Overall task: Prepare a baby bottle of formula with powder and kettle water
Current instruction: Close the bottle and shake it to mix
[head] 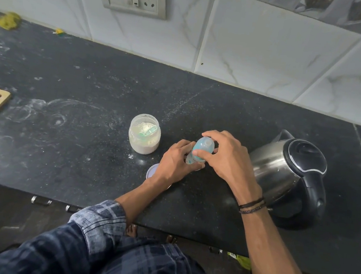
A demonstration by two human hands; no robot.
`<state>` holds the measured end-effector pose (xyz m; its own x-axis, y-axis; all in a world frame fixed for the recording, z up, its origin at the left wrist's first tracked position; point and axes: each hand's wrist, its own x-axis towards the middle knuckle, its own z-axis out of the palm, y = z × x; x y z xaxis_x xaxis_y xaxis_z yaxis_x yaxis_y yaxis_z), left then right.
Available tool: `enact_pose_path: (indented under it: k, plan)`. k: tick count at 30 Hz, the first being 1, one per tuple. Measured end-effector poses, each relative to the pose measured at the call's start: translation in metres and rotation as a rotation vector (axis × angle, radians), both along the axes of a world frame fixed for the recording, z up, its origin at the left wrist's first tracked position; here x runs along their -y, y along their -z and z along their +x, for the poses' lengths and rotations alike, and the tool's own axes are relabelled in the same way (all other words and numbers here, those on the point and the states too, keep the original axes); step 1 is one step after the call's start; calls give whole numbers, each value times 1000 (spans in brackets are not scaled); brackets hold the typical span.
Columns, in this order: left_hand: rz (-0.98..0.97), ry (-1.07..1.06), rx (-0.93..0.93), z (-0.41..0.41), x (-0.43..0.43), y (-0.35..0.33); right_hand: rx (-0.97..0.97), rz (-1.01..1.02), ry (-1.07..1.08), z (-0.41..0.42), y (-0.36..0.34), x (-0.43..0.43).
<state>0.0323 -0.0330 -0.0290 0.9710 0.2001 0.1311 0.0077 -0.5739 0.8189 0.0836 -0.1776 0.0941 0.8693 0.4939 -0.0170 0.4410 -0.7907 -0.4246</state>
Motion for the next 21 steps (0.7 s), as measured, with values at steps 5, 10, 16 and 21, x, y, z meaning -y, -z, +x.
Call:
enact_pose_path:
  k: [5, 10, 16, 21]
  plan:
    - [-5, -3, -12, 0, 0, 0, 16, -34, -9, -3, -4, 1]
    - [-7, -3, -11, 0, 0, 0, 21, -87, 6, -1, -5, 1]
    - [-14, -2, -8, 1, 0, 2, 15, -111, -27, -2, -6, 0]
    - [-11, -8, -17, 1, 0, 2, 3, -135, -57, 1, -9, 3]
